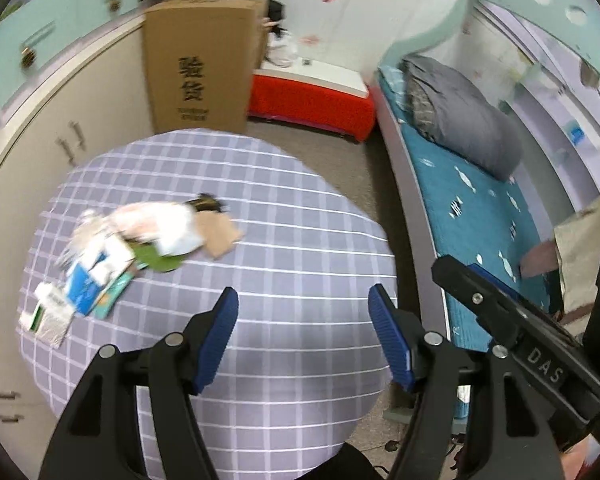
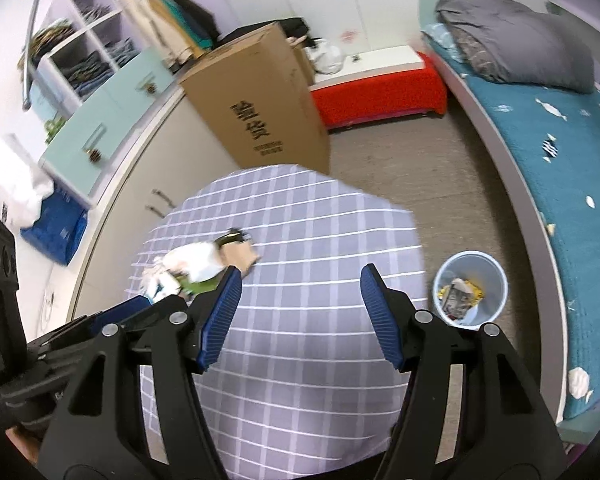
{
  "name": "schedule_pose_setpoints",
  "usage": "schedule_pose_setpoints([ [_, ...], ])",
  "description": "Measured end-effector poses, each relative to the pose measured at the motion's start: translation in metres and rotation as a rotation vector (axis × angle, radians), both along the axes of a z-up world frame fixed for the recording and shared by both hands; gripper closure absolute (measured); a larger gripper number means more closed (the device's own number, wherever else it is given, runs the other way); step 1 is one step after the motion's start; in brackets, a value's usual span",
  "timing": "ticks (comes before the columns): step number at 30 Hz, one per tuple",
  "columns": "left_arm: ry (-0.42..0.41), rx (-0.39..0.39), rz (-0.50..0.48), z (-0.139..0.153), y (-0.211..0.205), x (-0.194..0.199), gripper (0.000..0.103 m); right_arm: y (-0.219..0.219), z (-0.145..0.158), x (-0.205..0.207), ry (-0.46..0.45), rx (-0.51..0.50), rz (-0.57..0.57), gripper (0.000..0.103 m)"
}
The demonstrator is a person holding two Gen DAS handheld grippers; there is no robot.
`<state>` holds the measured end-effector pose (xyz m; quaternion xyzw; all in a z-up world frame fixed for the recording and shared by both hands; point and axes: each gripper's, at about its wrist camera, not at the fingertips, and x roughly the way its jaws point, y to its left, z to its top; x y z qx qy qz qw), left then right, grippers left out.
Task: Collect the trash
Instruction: 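Move both open grippers back over the table, then grasp the white-and-orange plastic bag with the left gripper while the right grasps the brown paper scrap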
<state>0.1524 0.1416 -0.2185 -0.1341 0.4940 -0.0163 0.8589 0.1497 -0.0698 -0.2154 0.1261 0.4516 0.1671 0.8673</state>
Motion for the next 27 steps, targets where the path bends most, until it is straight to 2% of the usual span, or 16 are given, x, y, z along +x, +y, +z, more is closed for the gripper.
schedule_pose_setpoints([
  [7, 0.023, -0.034, 0.085, -0.008, 0.059, -0.002, 0.034, 0.056, -0.008, 0.006, 0.023, -0.037, 0.089, 0.04],
  [14, 0.09, -0.038, 0.136, -0.033, 0.093, 0.021, 0.034, 0.088, -0.036, 0.034, 0.089, -0.044, 0.143, 0.04],
  [22, 0.198, 0.015, 0.101, -0.074, 0.094, 0.08, 0.034, 0.096, -0.072, 0.083, 0.18, -0.051, 0.173, 0.04],
  [25, 0.246, 0.075, 0.091, -0.093, 0.089, 0.103, 0.034, 0.099, -0.086, 0.101, 0.217, -0.061, 0.189, 0.04],
  [27, 0.286, 0.069, 0.097, -0.107, 0.091, 0.114, 0.034, 0.101, -0.093, 0.108, 0.232, -0.067, 0.2, 0.04],
])
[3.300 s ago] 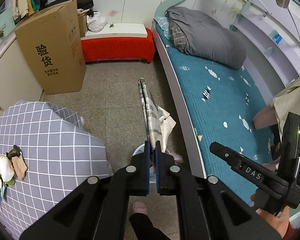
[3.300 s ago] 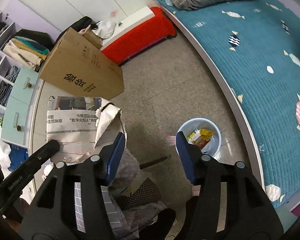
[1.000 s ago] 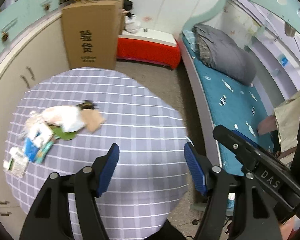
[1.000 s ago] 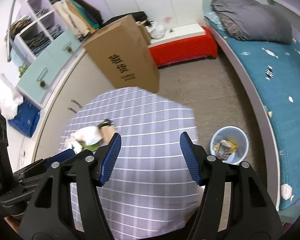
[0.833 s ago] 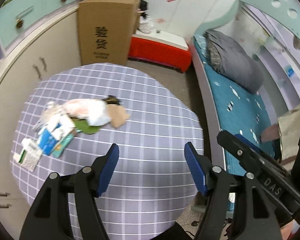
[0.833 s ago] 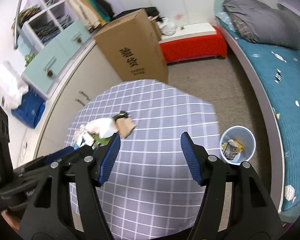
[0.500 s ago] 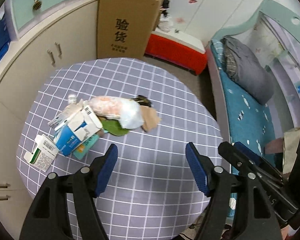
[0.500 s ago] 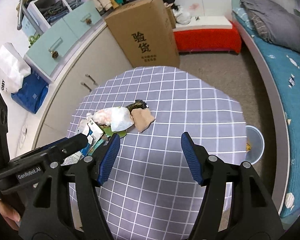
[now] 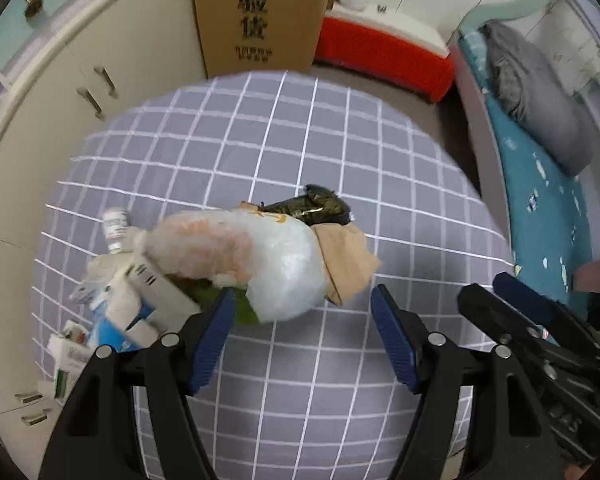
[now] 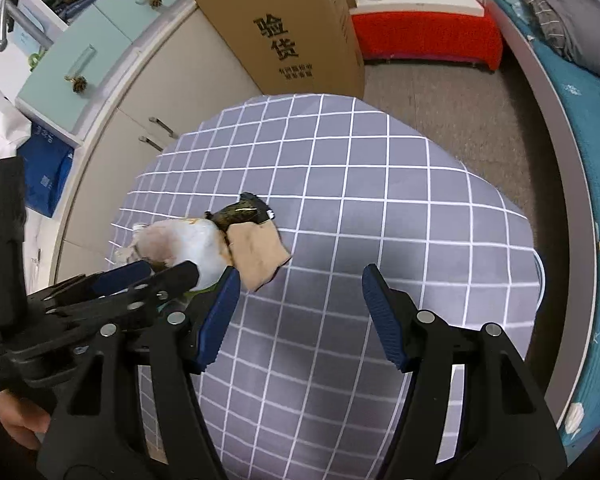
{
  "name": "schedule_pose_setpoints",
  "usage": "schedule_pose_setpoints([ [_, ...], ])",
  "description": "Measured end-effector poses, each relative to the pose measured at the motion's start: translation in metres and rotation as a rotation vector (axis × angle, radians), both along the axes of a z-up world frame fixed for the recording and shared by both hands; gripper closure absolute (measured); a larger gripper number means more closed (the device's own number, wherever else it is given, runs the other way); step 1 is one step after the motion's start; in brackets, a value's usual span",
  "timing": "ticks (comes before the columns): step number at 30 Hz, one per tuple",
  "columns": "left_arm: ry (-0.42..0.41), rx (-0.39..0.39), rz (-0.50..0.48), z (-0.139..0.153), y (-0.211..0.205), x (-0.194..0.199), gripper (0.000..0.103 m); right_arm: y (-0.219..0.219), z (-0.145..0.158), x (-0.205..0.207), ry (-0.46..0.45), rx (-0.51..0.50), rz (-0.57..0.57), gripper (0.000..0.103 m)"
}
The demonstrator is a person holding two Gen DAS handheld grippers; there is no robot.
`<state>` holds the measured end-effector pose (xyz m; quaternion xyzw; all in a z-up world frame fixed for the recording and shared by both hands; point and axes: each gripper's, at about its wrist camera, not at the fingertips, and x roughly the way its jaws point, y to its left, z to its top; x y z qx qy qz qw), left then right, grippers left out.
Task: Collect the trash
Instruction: 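Grasp the white-and-orange plastic bag with the left gripper while the right grasps the brown paper scrap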
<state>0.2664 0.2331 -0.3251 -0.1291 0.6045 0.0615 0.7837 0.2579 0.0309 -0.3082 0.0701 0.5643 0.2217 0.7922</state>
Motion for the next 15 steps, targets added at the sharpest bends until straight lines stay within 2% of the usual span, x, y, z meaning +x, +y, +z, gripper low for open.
schedule_pose_setpoints([
  [3, 0.043, 0.012, 0.004, -0.017, 0.004, 0.011, 0.038, 0.006, -0.01, 0.01, 0.025, -0.007, 0.021, 0.04],
  [5, 0.056, 0.026, 0.012, -0.023, 0.008, 0.016, 0.053, 0.011, -0.017, 0.015, 0.046, -0.011, 0.044, 0.04],
  [7, 0.067, 0.022, 0.019, -0.027, 0.014, 0.017, 0.085, 0.021, -0.024, 0.019, 0.061, -0.015, 0.076, 0.04],
  [8, 0.064, 0.014, 0.023, -0.028, 0.017, 0.017, 0.088, 0.027, -0.027, 0.022, 0.069, -0.014, 0.09, 0.04],
  [10, 0.039, 0.007, 0.037, -0.025, 0.024, 0.015, 0.103, 0.037, -0.032, 0.025, 0.078, -0.014, 0.117, 0.04],
  [15, -0.022, 0.006, 0.075, -0.011, 0.036, 0.007, 0.103, 0.068, -0.043, 0.029, 0.084, -0.033, 0.205, 0.04],
])
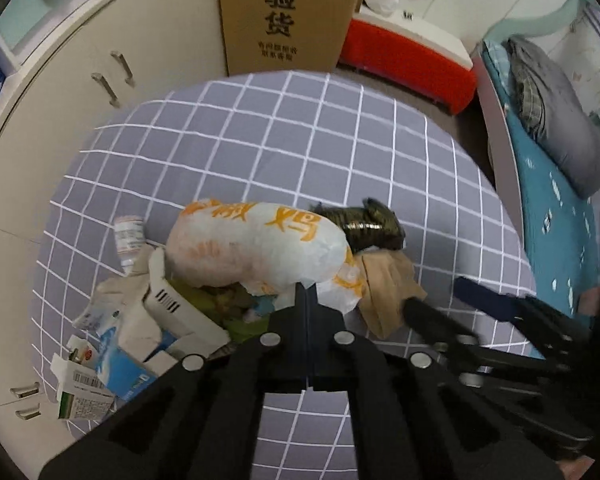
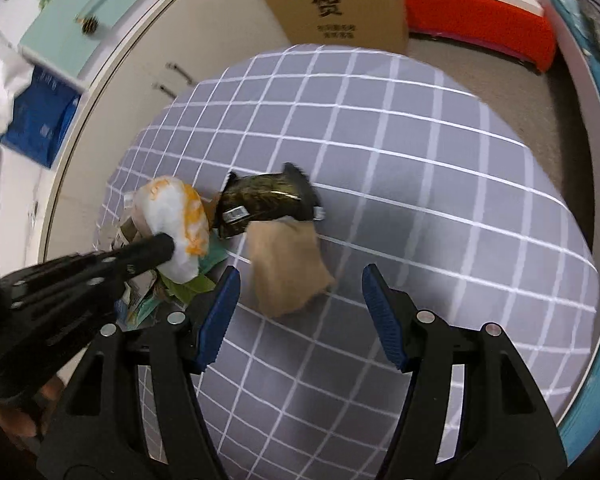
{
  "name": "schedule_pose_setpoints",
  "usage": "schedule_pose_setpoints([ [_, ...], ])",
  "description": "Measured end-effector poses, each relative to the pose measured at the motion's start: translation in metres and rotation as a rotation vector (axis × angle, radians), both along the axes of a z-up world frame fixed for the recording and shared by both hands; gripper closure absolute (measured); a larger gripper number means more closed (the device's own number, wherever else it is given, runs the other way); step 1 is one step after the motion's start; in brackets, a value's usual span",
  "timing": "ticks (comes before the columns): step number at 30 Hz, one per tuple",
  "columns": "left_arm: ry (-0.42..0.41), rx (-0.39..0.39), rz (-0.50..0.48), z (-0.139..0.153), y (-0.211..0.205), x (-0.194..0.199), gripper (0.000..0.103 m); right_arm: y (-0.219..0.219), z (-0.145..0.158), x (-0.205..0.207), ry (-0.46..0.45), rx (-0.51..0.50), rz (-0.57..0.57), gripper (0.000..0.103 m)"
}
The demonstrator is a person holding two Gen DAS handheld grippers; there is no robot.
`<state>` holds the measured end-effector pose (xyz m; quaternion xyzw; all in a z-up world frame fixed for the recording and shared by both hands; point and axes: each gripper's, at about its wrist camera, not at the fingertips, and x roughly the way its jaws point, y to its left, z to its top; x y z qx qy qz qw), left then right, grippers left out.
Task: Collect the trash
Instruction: 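Grasp the white-and-orange plastic bag with the left gripper while the right grasps the brown paper scrap, then carry the plastic bag and brown scrap to the wastebasket and open both grippers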
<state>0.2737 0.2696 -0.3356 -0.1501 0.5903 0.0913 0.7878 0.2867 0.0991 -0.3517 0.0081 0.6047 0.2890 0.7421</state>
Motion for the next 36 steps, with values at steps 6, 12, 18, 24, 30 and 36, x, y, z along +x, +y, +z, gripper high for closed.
schedule_pose_setpoints([
  [6, -0.035, 0.003, 0.027, 0.013, 0.004, -0.006, 0.103, 0.025, -0.014, -0.001, -0.01, -0.058, 0.084, 0.066],
  [12, -0.094, 0.012, 0.007, 0.033, -0.006, -0.014, 0.103, 0.016, -0.008, -0.007, 0.005, -0.028, 0.097, 0.093],
  [18, -0.182, 0.027, -0.057, 0.066, -0.031, -0.03, 0.103, -0.025, 0.027, -0.028, -0.03, 0.054, -0.02, 0.094],
  [24, -0.27, 0.032, -0.163, 0.1, -0.075, -0.055, 0.103, -0.086, 0.068, -0.062, -0.111, 0.114, -0.172, 0.094],
  [30, -0.298, 0.001, -0.305, 0.116, -0.141, -0.073, 0.103, -0.156, 0.099, -0.095, -0.159, 0.141, -0.328, 0.094],
  [36, -0.282, -0.011, -0.443, 0.118, -0.216, -0.074, 0.103, -0.22, 0.107, -0.104, -0.188, 0.145, -0.433, 0.094],
])
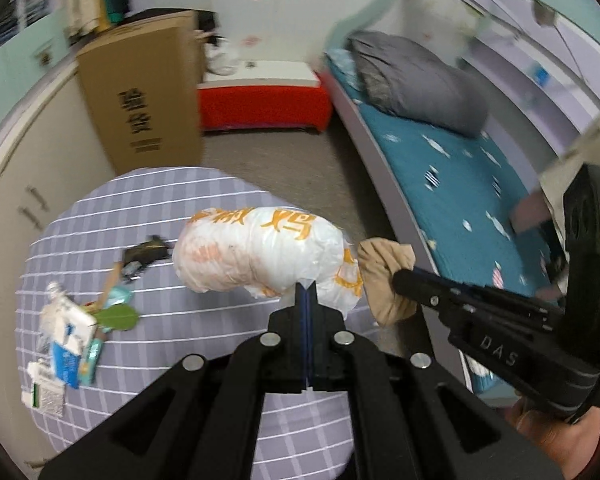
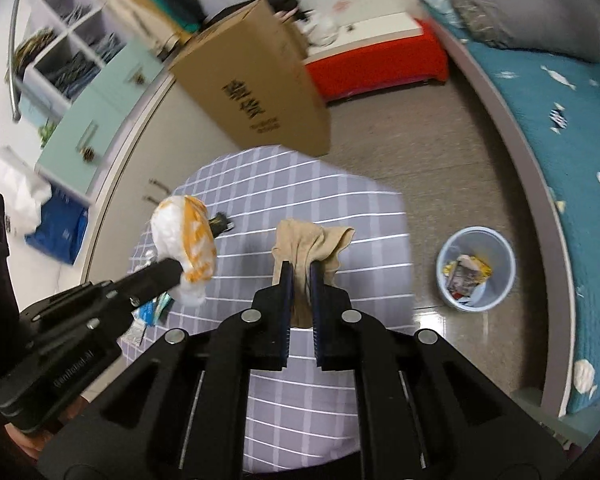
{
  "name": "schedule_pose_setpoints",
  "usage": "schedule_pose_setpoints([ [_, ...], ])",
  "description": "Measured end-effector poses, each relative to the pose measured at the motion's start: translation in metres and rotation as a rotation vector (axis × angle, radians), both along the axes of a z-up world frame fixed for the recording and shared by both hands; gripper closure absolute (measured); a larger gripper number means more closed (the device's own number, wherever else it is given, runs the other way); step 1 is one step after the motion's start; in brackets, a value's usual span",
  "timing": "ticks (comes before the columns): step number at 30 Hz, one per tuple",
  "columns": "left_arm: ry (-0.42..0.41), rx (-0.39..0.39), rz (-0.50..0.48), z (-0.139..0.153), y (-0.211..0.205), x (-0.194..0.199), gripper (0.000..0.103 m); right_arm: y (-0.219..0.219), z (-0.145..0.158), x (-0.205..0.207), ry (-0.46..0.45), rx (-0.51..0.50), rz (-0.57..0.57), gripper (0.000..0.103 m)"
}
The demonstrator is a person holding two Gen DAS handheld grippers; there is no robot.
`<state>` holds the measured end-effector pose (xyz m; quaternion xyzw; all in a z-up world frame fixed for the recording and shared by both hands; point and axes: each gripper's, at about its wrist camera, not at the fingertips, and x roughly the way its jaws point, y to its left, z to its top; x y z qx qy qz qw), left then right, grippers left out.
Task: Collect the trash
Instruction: 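Carry the plastic bag and brown scrap to the wastebasket and open both grippers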
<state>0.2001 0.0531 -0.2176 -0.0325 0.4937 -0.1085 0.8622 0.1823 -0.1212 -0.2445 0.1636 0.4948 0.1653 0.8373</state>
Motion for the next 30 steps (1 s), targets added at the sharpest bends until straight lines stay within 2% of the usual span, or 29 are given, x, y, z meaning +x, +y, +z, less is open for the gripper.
schedule_pose_setpoints([
  [5, 0.03, 0.006, -0.069, -0.011, -0.064, 0.022, 0.103, -0.069, -0.008, 0.005, 0.014, 0.003, -0.067, 0.094],
  [14, 0.14, 0.008, -0.108, -0.047, -0.174, 0.076, 0.103, -0.169, -0.031, 0.043, 0.071, -0.046, -0.074, 0.094],
  [18, 0.172, 0.021, -0.107, -0.059, -0.198, 0.095, 0.103, -0.19, -0.043, 0.058, 0.096, -0.051, -0.068, 0.092],
  [30, 0.231, 0.061, -0.088, -0.075, -0.222, 0.133, 0.103, -0.224, -0.074, 0.107, 0.153, -0.013, -0.074, 0.091],
])
